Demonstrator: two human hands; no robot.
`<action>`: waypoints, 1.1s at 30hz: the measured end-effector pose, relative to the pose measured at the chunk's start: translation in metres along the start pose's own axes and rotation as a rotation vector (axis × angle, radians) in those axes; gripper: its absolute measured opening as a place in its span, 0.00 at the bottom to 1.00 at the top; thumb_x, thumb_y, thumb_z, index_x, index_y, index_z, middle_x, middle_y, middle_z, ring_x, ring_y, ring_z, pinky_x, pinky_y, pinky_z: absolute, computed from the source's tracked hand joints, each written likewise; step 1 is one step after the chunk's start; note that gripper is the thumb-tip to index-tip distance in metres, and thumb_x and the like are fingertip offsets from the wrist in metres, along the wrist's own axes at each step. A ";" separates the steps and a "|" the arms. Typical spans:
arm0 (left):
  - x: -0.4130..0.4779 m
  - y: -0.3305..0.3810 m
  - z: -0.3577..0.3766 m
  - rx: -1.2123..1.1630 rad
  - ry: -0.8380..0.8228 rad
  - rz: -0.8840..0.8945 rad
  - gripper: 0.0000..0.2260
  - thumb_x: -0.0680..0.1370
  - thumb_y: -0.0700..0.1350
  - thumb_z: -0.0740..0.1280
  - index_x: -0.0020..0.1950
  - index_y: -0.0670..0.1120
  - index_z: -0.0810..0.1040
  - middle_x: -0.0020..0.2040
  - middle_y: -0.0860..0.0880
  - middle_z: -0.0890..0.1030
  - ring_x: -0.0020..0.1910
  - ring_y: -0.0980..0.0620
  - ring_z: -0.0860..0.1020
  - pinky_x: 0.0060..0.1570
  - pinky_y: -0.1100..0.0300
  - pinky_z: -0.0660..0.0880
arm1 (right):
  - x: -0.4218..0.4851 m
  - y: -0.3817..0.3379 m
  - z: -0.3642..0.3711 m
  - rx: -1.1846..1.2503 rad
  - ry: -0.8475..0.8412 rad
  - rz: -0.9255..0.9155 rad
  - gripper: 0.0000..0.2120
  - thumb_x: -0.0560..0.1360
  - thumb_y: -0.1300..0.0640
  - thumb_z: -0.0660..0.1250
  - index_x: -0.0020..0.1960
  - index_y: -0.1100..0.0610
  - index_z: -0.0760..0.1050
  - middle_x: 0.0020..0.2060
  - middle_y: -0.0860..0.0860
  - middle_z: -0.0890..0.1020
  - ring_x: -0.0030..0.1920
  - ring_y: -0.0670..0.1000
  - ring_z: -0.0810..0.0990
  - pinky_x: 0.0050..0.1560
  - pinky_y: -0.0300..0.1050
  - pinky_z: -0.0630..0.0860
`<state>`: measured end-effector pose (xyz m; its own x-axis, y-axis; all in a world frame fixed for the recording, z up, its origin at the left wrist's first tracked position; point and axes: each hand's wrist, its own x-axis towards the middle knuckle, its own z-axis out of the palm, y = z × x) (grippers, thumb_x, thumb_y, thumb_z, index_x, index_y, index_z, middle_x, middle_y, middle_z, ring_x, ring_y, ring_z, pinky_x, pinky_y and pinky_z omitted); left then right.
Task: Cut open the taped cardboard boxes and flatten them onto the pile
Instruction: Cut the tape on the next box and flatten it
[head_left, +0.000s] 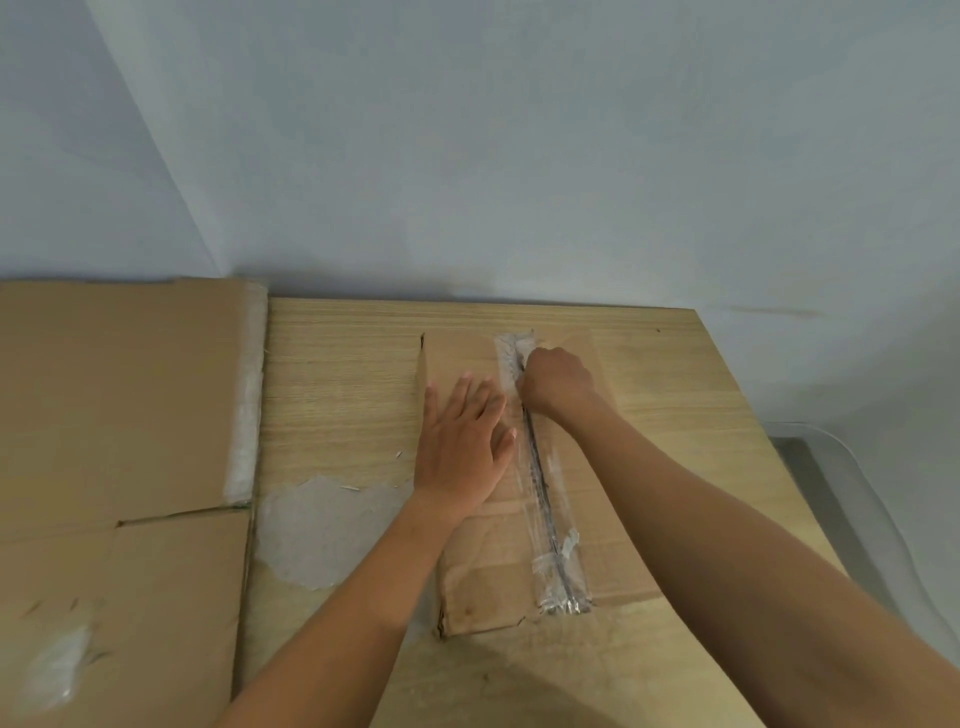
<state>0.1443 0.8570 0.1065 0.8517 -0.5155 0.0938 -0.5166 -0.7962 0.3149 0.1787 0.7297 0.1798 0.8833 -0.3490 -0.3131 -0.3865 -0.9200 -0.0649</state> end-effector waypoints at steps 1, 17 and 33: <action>0.001 0.000 -0.001 0.003 -0.003 -0.005 0.30 0.78 0.60 0.41 0.76 0.50 0.61 0.78 0.51 0.59 0.78 0.50 0.49 0.74 0.44 0.38 | -0.001 0.000 -0.003 0.001 -0.016 -0.001 0.05 0.77 0.63 0.60 0.50 0.60 0.74 0.47 0.54 0.77 0.45 0.54 0.75 0.42 0.44 0.69; 0.000 0.005 -0.005 0.039 -0.065 -0.056 0.24 0.82 0.55 0.50 0.78 0.50 0.56 0.79 0.52 0.52 0.78 0.51 0.45 0.74 0.45 0.38 | -0.114 0.032 0.021 -0.129 -0.348 -0.107 0.07 0.78 0.58 0.60 0.43 0.59 0.66 0.38 0.52 0.71 0.43 0.55 0.72 0.42 0.45 0.68; 0.002 0.003 0.001 0.034 -0.052 -0.055 0.23 0.82 0.55 0.51 0.76 0.52 0.61 0.78 0.53 0.56 0.78 0.50 0.47 0.74 0.42 0.39 | -0.242 0.071 0.036 -0.136 -0.407 -0.150 0.13 0.82 0.53 0.54 0.44 0.59 0.71 0.43 0.57 0.76 0.44 0.56 0.74 0.37 0.43 0.66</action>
<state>0.1443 0.8535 0.1065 0.8737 -0.4856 0.0273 -0.4724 -0.8338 0.2857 -0.0716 0.7553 0.2170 0.7398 -0.1369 -0.6588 -0.2001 -0.9795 -0.0213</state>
